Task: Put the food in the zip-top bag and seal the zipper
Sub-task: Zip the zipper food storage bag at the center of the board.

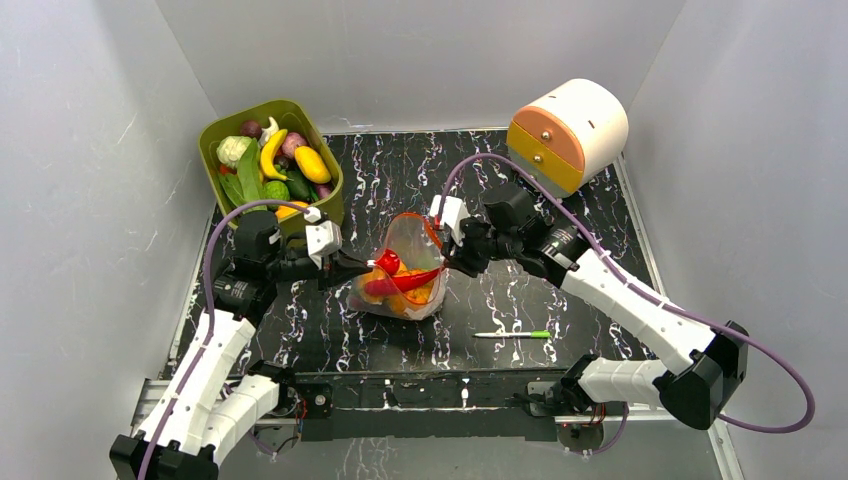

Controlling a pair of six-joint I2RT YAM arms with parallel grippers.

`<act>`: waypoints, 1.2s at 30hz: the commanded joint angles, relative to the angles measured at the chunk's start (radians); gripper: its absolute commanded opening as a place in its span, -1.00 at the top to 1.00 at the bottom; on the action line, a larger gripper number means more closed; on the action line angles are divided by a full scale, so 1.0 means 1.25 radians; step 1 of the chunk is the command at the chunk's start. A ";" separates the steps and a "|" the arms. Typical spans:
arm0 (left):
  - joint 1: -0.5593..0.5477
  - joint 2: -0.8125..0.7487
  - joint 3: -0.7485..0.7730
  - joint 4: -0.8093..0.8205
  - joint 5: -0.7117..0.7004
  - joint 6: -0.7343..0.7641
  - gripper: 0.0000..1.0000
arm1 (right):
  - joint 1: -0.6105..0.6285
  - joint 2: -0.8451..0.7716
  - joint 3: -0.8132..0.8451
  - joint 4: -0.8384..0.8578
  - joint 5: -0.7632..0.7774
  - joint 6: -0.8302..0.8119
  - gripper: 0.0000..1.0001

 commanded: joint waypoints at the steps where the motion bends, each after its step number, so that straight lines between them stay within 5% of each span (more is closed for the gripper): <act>1: 0.000 -0.019 0.013 -0.006 0.029 0.026 1.00 | -0.003 -0.026 0.021 0.071 -0.041 -0.021 0.36; 4: -0.001 -0.019 0.014 -0.007 0.028 0.032 1.00 | -0.002 -0.038 0.012 0.050 -0.082 -0.046 0.43; 8: 0.000 -0.015 0.013 0.013 0.004 -0.005 1.00 | -0.002 -0.040 0.017 0.020 -0.064 -0.051 1.00; 21: 0.000 -0.023 0.090 -0.095 -0.257 -0.057 1.00 | -0.003 -0.116 0.148 -0.212 0.258 0.016 1.00; 36: 0.000 -0.002 0.051 0.049 -0.071 -0.157 1.00 | -0.002 -0.096 0.094 -0.158 0.175 0.107 0.96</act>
